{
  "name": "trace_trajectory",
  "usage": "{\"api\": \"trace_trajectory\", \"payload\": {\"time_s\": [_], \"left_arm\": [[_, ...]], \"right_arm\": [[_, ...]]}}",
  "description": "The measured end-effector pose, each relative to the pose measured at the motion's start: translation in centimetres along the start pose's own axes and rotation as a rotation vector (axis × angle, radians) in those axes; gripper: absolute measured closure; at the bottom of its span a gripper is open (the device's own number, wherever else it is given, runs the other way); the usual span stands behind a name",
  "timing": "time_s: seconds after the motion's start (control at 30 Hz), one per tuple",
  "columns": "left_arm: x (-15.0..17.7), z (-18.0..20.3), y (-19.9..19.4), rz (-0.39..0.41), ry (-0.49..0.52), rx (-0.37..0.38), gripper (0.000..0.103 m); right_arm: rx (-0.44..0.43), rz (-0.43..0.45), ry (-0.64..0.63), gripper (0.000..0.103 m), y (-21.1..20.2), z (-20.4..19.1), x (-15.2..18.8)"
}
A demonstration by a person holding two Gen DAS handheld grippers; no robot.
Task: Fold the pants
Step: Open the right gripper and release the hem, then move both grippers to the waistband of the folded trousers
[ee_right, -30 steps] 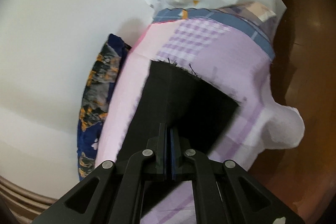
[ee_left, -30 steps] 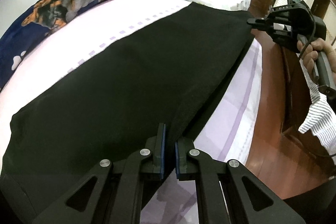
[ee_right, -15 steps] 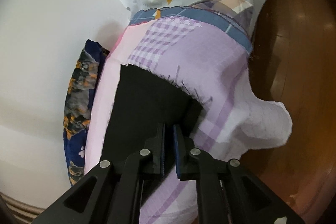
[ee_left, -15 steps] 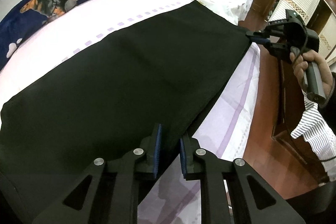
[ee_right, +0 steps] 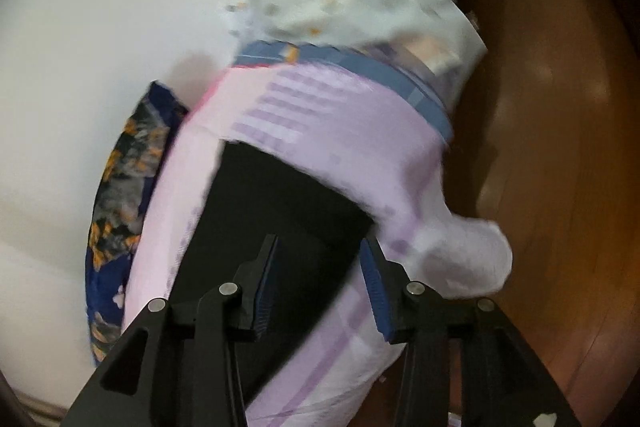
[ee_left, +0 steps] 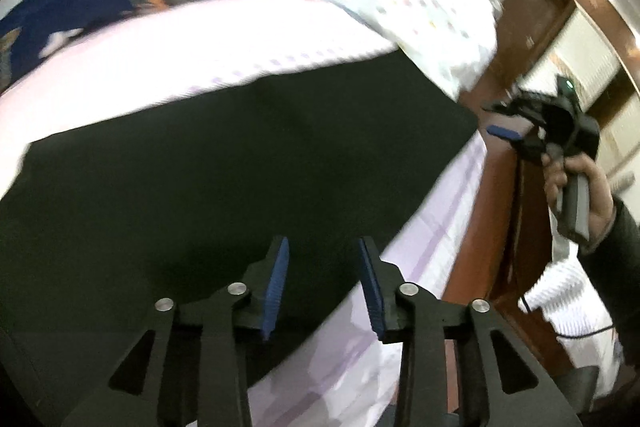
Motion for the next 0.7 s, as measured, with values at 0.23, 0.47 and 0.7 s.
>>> {"api": "trace_trajectory", "payload": {"time_s": [0.23, 0.47, 0.7], "left_arm": [[-0.8, -9.0, -5.8, 0.128, -0.124, -0.262, 0.063], [0.3, -16.5, -11.2, 0.194, -0.185, -0.509, 0.063], [3.4, -20.7, -13.8, 0.191, -0.225, -0.608, 0.063]], "right_arm": [[-0.267, -0.15, -0.338, 0.063, 1.4, -13.2, 3.8], [-0.542, -0.44, -0.614, 0.063, 4.6, -27.1, 14.4], [-0.735, -0.667, -0.844, 0.063, 6.8, -37.7, 25.3]]}}
Point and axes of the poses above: each gripper's, at about its wrist camera, not at the fingertips, and y roughly the way its jaws point, z to its right, x to its underside, the point moved 3 cm from there along y, roughly the way its jaws point, and after that the axes turned 14 degrees about z, right-handed, at the moved point
